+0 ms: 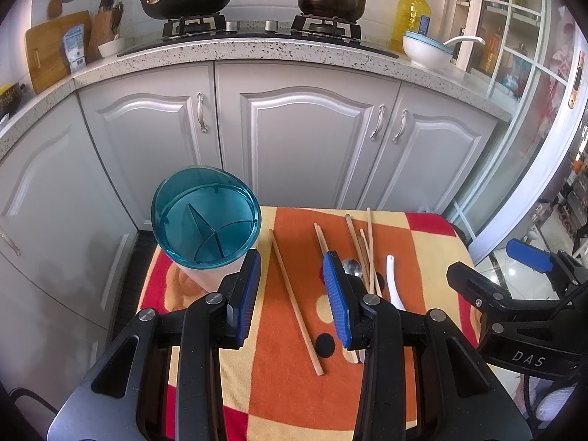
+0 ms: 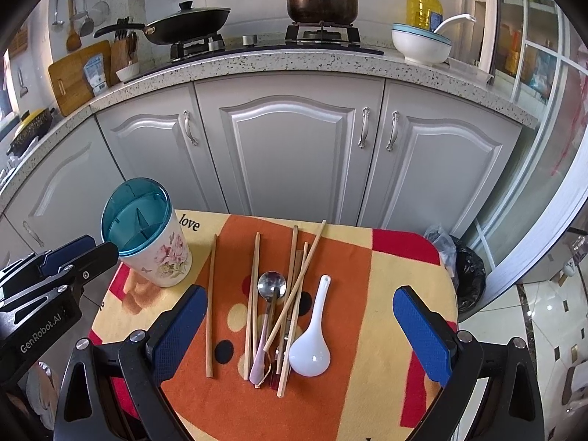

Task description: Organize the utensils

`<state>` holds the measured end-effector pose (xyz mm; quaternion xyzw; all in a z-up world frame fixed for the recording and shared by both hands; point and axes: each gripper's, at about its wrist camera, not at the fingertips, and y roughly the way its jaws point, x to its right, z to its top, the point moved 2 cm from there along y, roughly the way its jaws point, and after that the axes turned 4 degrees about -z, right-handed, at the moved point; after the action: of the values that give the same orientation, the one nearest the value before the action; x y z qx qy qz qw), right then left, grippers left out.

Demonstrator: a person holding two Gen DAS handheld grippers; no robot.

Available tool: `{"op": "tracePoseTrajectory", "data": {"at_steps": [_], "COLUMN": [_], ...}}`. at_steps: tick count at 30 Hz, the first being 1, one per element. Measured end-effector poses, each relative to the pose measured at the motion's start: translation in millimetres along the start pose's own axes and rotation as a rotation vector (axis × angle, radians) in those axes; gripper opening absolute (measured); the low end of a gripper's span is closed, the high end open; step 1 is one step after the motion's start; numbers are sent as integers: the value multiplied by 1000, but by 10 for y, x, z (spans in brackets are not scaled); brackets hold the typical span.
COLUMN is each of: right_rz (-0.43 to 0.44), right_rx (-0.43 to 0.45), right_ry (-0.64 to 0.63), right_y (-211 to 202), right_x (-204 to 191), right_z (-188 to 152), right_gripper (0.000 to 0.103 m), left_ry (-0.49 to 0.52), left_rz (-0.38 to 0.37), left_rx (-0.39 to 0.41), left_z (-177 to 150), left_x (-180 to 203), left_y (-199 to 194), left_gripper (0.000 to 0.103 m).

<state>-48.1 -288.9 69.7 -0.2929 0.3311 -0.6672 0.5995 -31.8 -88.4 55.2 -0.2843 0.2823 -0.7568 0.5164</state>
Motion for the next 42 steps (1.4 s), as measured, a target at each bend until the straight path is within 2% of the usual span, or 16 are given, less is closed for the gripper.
{"op": "tracePoseTrajectory", "data": {"at_steps": [20,31,39,42], "right_rz": [23,70,98,120], "right_rx": [-40,-100,-178,-198], "right_ry": [-3,34,53,50], "right_y": [100,395,846,1010], "right_x": [-20,159,350,364], "right_z": [-49,-229,-308,-293], "right_gripper": [101,101,74,69], "left_ry": [-9,-47,-48,-45], "left_rz": [-10,-39,-56,-49], "left_rx": [-36,-138,-219,-259], "left_z": [-52,-373,-610,-675], "left_x": [6,-118,-59,-36], "left_y": [114,463,958,1188], "left_gripper": [34,34,34,34]}}
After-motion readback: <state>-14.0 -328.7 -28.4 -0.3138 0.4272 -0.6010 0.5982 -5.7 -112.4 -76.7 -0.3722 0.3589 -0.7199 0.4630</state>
